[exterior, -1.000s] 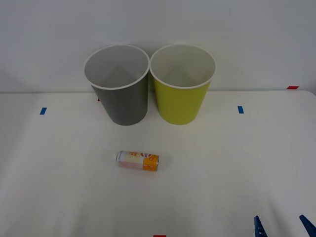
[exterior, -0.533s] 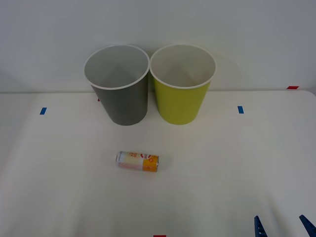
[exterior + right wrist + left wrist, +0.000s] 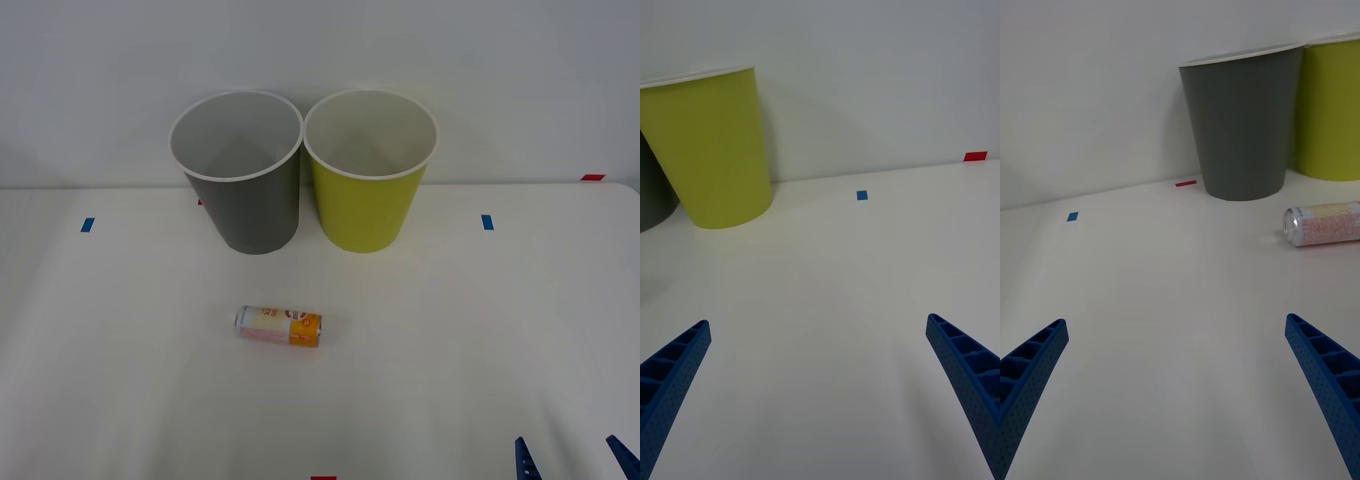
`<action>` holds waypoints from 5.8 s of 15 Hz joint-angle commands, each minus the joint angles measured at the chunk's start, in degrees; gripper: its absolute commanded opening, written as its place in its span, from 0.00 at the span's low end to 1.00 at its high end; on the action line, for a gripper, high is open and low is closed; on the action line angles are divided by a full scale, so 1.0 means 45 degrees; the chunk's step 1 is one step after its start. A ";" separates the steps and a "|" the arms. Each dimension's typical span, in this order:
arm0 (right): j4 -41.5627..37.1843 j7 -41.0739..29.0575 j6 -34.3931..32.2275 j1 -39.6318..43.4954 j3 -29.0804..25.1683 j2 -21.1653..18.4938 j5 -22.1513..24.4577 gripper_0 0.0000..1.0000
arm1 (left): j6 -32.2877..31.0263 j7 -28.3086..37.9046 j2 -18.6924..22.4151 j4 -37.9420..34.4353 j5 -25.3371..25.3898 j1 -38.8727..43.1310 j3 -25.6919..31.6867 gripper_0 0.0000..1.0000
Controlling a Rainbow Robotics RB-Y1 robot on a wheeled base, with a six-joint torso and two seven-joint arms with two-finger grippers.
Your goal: Put cans in the gray bin and PET bottles in the light green bin.
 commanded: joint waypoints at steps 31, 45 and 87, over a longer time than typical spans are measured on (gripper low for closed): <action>0.0000 0.0000 0.0000 0.0000 0.0000 0.0000 0.0000 1.00 | 1.2324 0.1211 0.2656 -0.6797 0.1348 -0.2715 0.2617 1.00; 0.0000 0.0000 0.0000 0.0000 0.0000 0.0000 0.0000 1.00 | 2.4375 -0.4238 0.2344 -0.8281 0.7422 -0.8906 0.5371 1.00; 0.0000 0.0000 0.0000 0.0000 0.0000 0.0000 0.0000 1.00 | 3.1699 -1.3750 -0.0508 -0.1484 0.7031 -2.0957 -0.3516 1.00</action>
